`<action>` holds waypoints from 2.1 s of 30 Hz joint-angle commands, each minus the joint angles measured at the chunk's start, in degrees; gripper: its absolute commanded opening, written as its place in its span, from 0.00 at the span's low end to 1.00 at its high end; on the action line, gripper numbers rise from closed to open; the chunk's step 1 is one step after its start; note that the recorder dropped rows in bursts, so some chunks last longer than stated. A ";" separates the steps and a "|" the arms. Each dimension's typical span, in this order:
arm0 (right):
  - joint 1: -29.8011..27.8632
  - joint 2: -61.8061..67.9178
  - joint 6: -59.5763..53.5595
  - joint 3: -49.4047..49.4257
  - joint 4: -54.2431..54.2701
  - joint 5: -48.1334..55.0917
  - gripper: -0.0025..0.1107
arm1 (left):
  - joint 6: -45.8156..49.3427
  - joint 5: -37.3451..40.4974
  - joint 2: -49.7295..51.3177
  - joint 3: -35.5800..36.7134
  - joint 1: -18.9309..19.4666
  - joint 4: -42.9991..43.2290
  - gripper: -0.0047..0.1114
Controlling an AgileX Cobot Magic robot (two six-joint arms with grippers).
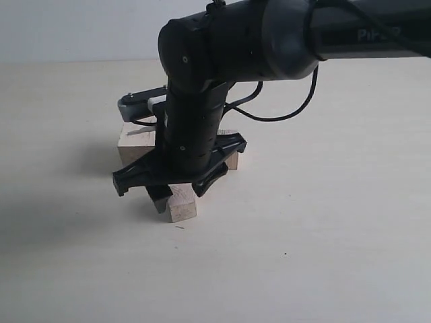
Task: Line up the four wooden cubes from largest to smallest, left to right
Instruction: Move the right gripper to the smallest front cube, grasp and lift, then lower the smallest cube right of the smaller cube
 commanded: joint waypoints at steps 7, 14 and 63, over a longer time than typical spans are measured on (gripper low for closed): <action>0.06 2.14 5.66 0.06 -4.33 -4.94 0.62 | 0.23 -0.45 -0.32 0.15 -0.32 0.22 0.04; 0.06 4.77 8.40 0.06 -5.37 -6.22 0.62 | 0.23 -0.45 -0.32 0.15 -0.32 0.22 0.04; -39.26 -11.22 -42.37 0.06 11.28 6.08 0.02 | 0.23 -0.45 -0.32 0.15 -0.32 0.22 0.04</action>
